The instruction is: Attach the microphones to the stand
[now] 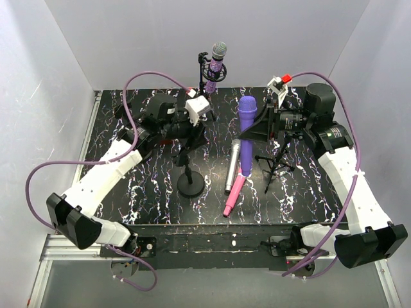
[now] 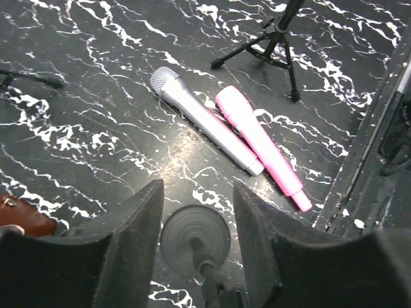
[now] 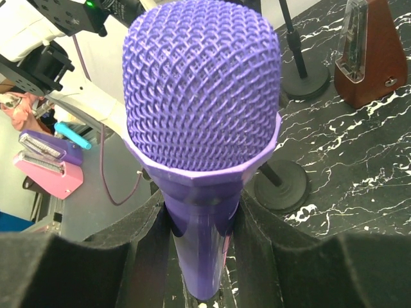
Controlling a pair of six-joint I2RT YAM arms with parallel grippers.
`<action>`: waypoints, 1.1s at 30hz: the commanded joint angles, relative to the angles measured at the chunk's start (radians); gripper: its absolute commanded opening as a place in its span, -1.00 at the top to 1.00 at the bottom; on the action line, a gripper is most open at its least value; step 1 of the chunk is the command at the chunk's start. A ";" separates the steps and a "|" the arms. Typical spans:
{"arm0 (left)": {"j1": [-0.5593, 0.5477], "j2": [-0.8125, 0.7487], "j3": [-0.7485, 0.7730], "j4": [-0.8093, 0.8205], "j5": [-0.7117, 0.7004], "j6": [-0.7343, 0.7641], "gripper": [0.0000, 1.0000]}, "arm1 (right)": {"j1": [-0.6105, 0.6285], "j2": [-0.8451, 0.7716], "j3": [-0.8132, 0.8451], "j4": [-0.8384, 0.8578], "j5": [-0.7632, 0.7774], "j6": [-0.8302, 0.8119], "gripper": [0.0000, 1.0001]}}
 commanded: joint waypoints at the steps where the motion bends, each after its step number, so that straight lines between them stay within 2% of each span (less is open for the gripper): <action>1: 0.006 -0.087 -0.035 0.053 -0.083 -0.068 -0.03 | -0.001 -0.018 0.007 0.003 -0.029 -0.053 0.97; 6: 0.032 -0.148 -0.036 0.072 -0.120 -0.149 -0.40 | 0.001 -0.005 0.027 -0.051 -0.029 -0.129 0.97; 9: 0.046 -0.226 -0.048 0.114 -0.118 -0.230 -0.80 | 0.011 0.004 0.056 -0.138 -0.022 -0.249 0.97; 11: 0.048 -0.284 -0.082 0.169 -0.086 -0.290 -0.96 | 0.025 0.016 0.085 -0.221 -0.016 -0.361 0.97; 13: 0.051 -0.335 -0.128 0.260 0.012 -0.400 -0.96 | 0.043 0.027 0.108 -0.308 -0.009 -0.480 0.97; 15: 0.052 -0.344 -0.182 0.395 0.125 -0.553 -0.97 | 0.060 0.039 0.128 -0.358 -0.006 -0.533 0.97; 18: 0.040 -0.337 -0.327 0.782 0.234 -0.861 -0.96 | 0.083 0.054 0.139 -0.372 -0.007 -0.553 0.97; 19: 0.028 -0.335 -0.373 0.905 0.241 -0.906 -0.96 | 0.089 0.057 0.141 -0.372 -0.007 -0.553 0.97; 21: -0.010 -0.322 -0.397 0.981 0.206 -0.910 -0.97 | 0.097 0.064 0.141 -0.370 -0.007 -0.551 0.97; 24: -0.093 -0.269 -0.357 0.951 0.147 -0.829 -0.96 | 0.102 0.062 0.130 -0.355 -0.013 -0.530 0.97; 26: -0.133 -0.234 -0.360 0.987 0.118 -0.812 -0.96 | 0.105 0.064 0.124 -0.346 -0.019 -0.519 0.97; 33: -0.202 -0.164 -0.395 1.119 -0.003 -0.772 -0.96 | 0.106 0.053 0.102 -0.344 -0.035 -0.510 0.97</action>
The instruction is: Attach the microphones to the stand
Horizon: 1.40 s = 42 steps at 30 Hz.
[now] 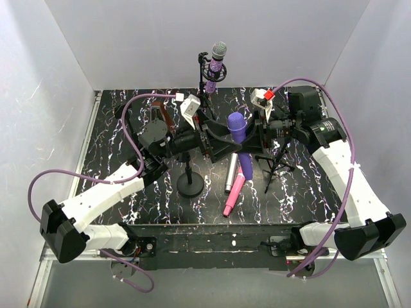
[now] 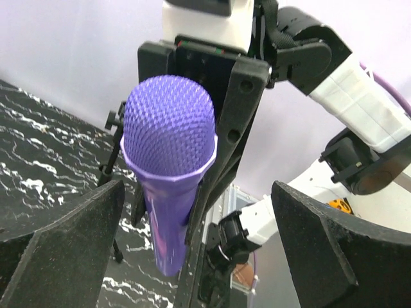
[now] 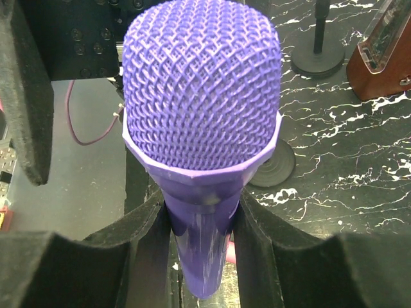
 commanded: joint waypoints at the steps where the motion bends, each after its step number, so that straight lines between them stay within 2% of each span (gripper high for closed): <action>1: -0.032 0.013 -0.011 0.146 -0.105 0.030 -0.94 | 0.008 -0.017 0.004 0.018 -0.040 0.000 0.97; 6: -0.042 0.027 -0.014 0.185 -0.157 0.041 -0.78 | 0.010 -0.019 -0.006 0.018 -0.057 0.002 0.97; 15: -0.061 0.083 0.013 0.210 -0.171 0.024 -0.67 | 0.011 -0.016 -0.006 0.018 -0.073 0.007 0.97; 18: -0.064 0.094 0.015 0.216 -0.177 0.025 -0.46 | 0.011 -0.019 -0.010 0.018 -0.073 0.004 0.97; 20: -0.064 0.099 0.021 0.216 -0.175 0.027 -0.25 | 0.011 -0.019 -0.013 0.018 -0.073 0.002 0.97; 22: -0.065 0.102 0.024 0.223 -0.177 0.019 0.18 | 0.011 -0.020 -0.016 0.018 -0.073 0.000 0.97; 23: -0.065 0.099 0.020 0.232 -0.180 0.013 0.33 | 0.011 -0.020 -0.018 0.018 -0.074 -0.001 0.97; 25: -0.064 0.086 0.006 0.265 -0.188 -0.008 0.61 | 0.011 -0.025 -0.022 0.022 -0.071 0.000 0.86; 26: -0.064 0.077 0.000 0.272 -0.194 -0.020 0.70 | 0.011 -0.023 -0.024 0.024 -0.073 0.007 0.72; 31: -0.064 0.008 -0.066 0.349 -0.284 -0.070 0.80 | 0.008 -0.042 -0.061 0.071 -0.097 0.062 -0.10; 32: -0.064 -0.002 -0.078 0.366 -0.298 -0.073 0.82 | 0.007 -0.045 -0.073 0.091 -0.106 0.079 -0.17; 34: -0.064 -0.025 -0.097 0.396 -0.327 -0.082 0.86 | 0.007 -0.051 -0.111 0.140 -0.125 0.120 -0.24; 38: -0.065 -0.055 -0.111 0.423 -0.370 -0.065 0.87 | 0.007 -0.059 -0.216 0.295 -0.212 0.253 -0.26; 42: -0.064 -0.065 -0.117 0.444 -0.386 -0.062 0.88 | 0.007 -0.062 -0.256 0.337 -0.238 0.275 -0.26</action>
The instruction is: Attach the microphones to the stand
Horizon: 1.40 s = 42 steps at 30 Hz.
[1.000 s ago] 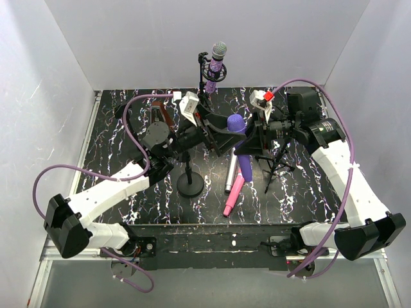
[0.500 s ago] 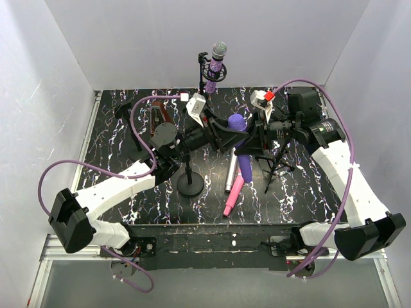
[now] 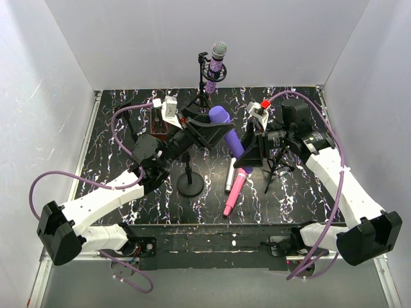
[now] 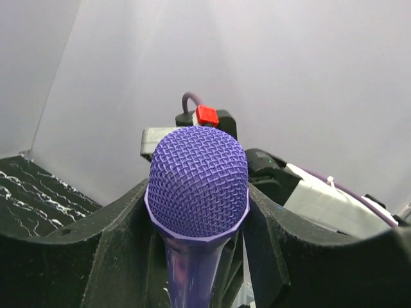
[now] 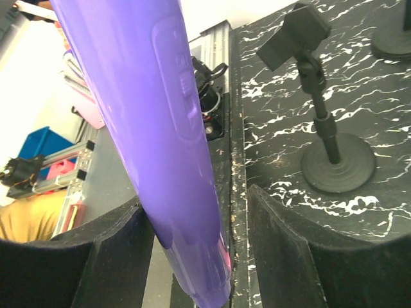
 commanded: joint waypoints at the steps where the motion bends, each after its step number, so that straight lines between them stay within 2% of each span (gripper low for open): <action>1: 0.002 -0.039 -0.003 0.079 -0.061 -0.005 0.88 | 0.003 -0.022 -0.025 0.125 -0.073 0.069 -0.24; 4: 0.002 -0.041 -0.006 0.085 -0.073 -0.004 0.88 | 0.003 -0.023 -0.022 0.125 -0.077 0.061 -0.17; 6: 0.002 -0.040 -0.012 0.093 -0.080 -0.004 0.87 | 0.003 -0.023 -0.017 0.126 -0.088 0.061 -0.03; 8: 0.002 -0.038 -0.015 0.091 -0.080 -0.002 0.86 | 0.004 -0.020 -0.013 0.126 -0.105 0.058 0.25; 10: 0.002 -0.041 -0.017 0.077 -0.084 0.005 0.82 | 0.004 -0.023 -0.008 0.125 -0.128 0.043 0.80; 11: 0.002 -0.047 -0.017 0.062 -0.090 0.009 0.77 | 0.006 -0.020 -0.002 0.105 -0.137 0.035 0.97; 13: 0.002 -0.062 -0.024 0.030 -0.099 0.019 0.68 | 0.004 -0.022 0.026 0.016 -0.140 -0.084 0.97; 14: 0.000 -0.075 -0.027 0.007 -0.105 0.024 0.53 | 0.004 -0.019 0.041 -0.037 -0.140 -0.139 0.97; 15: 0.000 -0.091 -0.029 -0.025 -0.108 0.033 0.28 | 0.004 -0.020 0.053 -0.077 -0.140 -0.185 0.97; 18: 0.002 -0.147 -0.018 -0.203 -0.093 0.082 -0.61 | 0.003 -0.016 0.095 -0.143 -0.130 -0.249 0.97; 19: 0.002 -0.174 -0.006 -0.278 -0.079 0.113 -0.81 | -0.002 -0.017 0.110 -0.162 -0.125 -0.267 0.97; 20: 0.002 -0.203 0.005 -0.373 -0.068 0.146 -0.93 | -0.007 -0.013 0.128 -0.188 -0.123 -0.292 0.97; 26: 0.005 -0.386 0.063 -0.921 -0.039 0.381 -0.96 | -0.020 0.023 0.257 -0.398 -0.061 -0.506 0.97; 31: 0.003 -0.506 0.074 -1.193 -0.135 0.490 -0.96 | -0.020 0.040 0.297 -0.481 0.048 -0.643 0.97; 37: 0.003 -0.674 -0.055 -1.210 -0.251 0.532 -0.96 | -0.020 0.061 0.348 -0.555 0.124 -0.758 0.97; 42: 0.005 -0.786 -0.202 -1.132 -0.252 0.545 -0.96 | -0.020 0.093 0.357 -0.532 0.127 -0.758 0.97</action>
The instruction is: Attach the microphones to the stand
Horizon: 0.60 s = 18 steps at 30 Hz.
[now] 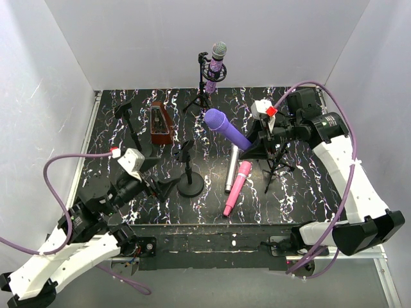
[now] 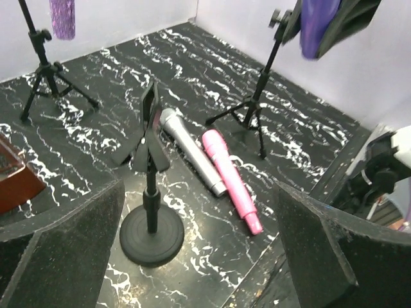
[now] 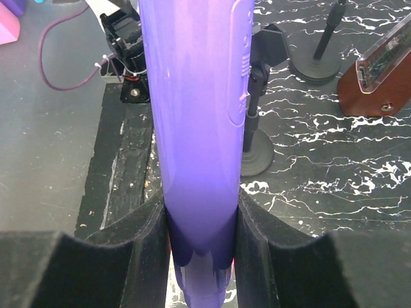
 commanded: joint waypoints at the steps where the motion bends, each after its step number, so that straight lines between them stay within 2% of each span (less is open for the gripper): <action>1: 0.003 -0.081 -0.129 0.033 -0.019 0.067 -0.97 | -0.004 0.022 0.042 0.015 0.005 -0.036 0.97; 5: 0.002 -0.171 -0.276 0.151 0.023 0.146 -0.96 | -0.004 0.068 0.071 0.046 0.008 -0.002 0.97; 8: 0.003 -0.198 -0.340 0.208 -0.015 0.178 -0.96 | -0.004 0.105 0.108 0.047 0.007 0.000 0.97; 13: 0.002 -0.162 -0.388 0.274 -0.042 0.216 -0.96 | -0.002 0.146 0.147 -0.003 -0.026 -0.091 0.97; 18: 0.003 -0.093 -0.432 0.418 -0.069 0.241 -0.96 | 0.009 0.195 0.179 -0.002 -0.038 -0.074 0.97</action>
